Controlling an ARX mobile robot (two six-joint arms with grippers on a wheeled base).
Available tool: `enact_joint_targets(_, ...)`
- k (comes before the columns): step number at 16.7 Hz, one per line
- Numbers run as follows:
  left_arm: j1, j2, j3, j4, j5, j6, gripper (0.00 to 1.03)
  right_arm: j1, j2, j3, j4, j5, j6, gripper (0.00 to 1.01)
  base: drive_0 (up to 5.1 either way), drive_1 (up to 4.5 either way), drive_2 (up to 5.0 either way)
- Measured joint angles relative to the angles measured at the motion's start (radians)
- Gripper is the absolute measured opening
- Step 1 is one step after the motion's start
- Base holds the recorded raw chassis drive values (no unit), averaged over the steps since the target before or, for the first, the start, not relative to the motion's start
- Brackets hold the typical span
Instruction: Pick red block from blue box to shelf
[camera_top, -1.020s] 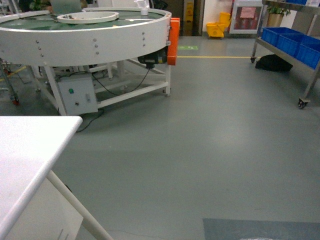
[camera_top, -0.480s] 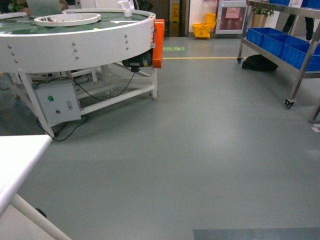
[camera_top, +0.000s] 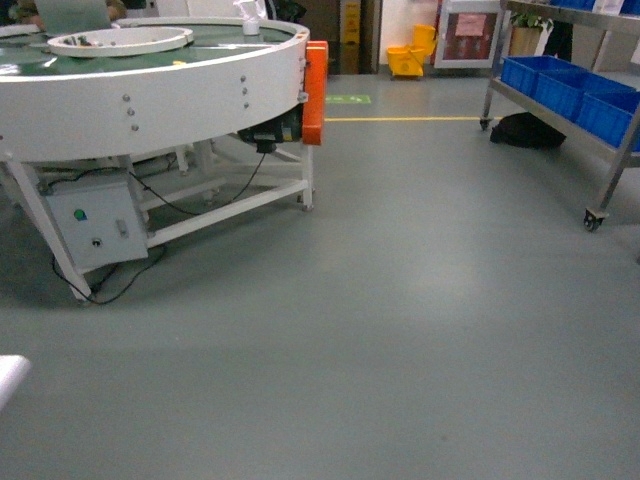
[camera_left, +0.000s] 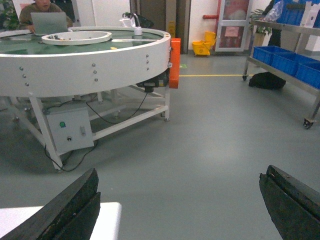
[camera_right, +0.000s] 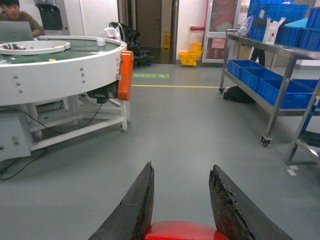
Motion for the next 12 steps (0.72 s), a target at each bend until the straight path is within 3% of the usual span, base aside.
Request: enact_joint_targets(12, 0.0, 0.0, 0.0, -0.001, 0.0, 0.0, 0.98, 0.001, 0.0, 0.0, 0.002, 0.0, 0.0, 0.27, 0.0, 4.26, -4.3)
